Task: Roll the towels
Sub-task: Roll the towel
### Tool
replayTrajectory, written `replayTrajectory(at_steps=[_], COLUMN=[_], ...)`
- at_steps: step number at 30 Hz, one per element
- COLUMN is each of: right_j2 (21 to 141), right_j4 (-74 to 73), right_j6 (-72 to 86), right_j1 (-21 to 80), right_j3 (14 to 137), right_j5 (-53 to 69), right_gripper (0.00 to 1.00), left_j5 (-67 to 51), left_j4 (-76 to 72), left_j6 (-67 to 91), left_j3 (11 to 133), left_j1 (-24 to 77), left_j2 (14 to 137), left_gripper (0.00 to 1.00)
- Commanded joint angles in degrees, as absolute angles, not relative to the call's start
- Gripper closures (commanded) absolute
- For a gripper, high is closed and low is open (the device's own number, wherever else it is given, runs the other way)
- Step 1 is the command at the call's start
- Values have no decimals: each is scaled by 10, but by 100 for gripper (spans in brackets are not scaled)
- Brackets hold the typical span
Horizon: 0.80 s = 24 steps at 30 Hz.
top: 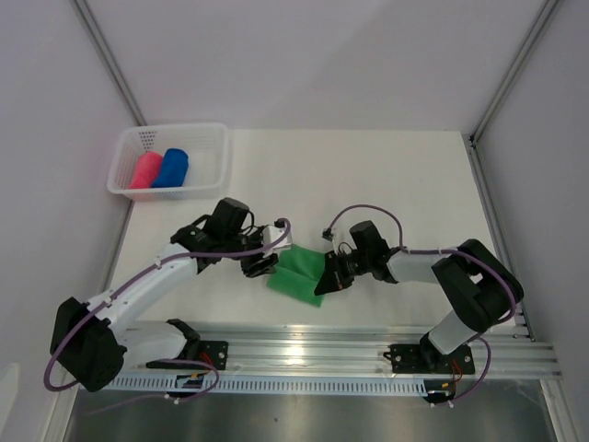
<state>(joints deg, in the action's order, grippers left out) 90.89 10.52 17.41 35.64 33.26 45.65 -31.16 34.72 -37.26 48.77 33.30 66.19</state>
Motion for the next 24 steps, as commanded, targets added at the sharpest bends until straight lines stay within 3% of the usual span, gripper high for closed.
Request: replayTrajectory(at_steps=[1,11,14,18,24], right_j2=[946,957,947,908,802], right_j4=[72,57,51,27,-37], right_j6=[165,150,148,145,150], right_j1=[345,345,346,349,358], right_j3=[361,376,376,377,372], right_j5=[439,430,424,375,294], right_gripper=[100,100,96,75,59], left_j5=[-301,-235,-224,-224,-227], left_j4=[330,265,278,287,290], left_j6=[-388,-357,-350,-338,-334], left_j3=[492,544,555,561,547], left_j1=[369,384,384,384,383], left_j2=[690,872,908,956,967], left_gripper=[48,49,51,58,60])
